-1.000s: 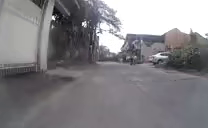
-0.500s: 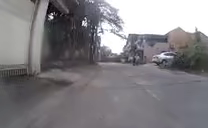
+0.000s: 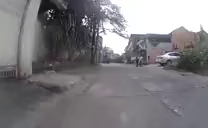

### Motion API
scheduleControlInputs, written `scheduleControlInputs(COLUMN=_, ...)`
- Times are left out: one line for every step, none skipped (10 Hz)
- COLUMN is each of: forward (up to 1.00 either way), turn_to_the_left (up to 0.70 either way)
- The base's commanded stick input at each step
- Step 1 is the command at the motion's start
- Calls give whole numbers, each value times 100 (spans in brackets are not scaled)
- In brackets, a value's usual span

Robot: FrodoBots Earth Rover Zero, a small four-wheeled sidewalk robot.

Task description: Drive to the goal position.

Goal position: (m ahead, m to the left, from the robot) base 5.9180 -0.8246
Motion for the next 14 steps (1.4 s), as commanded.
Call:
scheduleControlInputs(forward=100, turn_to_the_left=-40)
scheduleControlInputs(forward=100, turn_to_the_left=-39)
scheduleControlInputs(forward=100, turn_to_the_left=-36)
scheduleControlInputs(forward=100, turn_to_the_left=-26)
scheduleControlInputs(forward=100, turn_to_the_left=-10)
scheduleControlInputs(forward=100, turn_to_the_left=0)
scheduleControlInputs(forward=100, turn_to_the_left=0)
scheduleControlInputs(forward=100, turn_to_the_left=0)
scheduleControlInputs(forward=100, turn_to_the_left=0)
scheduleControlInputs(forward=100, turn_to_the_left=0)
scheduleControlInputs(forward=100, turn_to_the_left=0)
scheduleControlInputs(forward=100, turn_to_the_left=0)
scheduleControlInputs(forward=100, turn_to_the_left=0)
scheduleControlInputs(forward=100, turn_to_the_left=0)
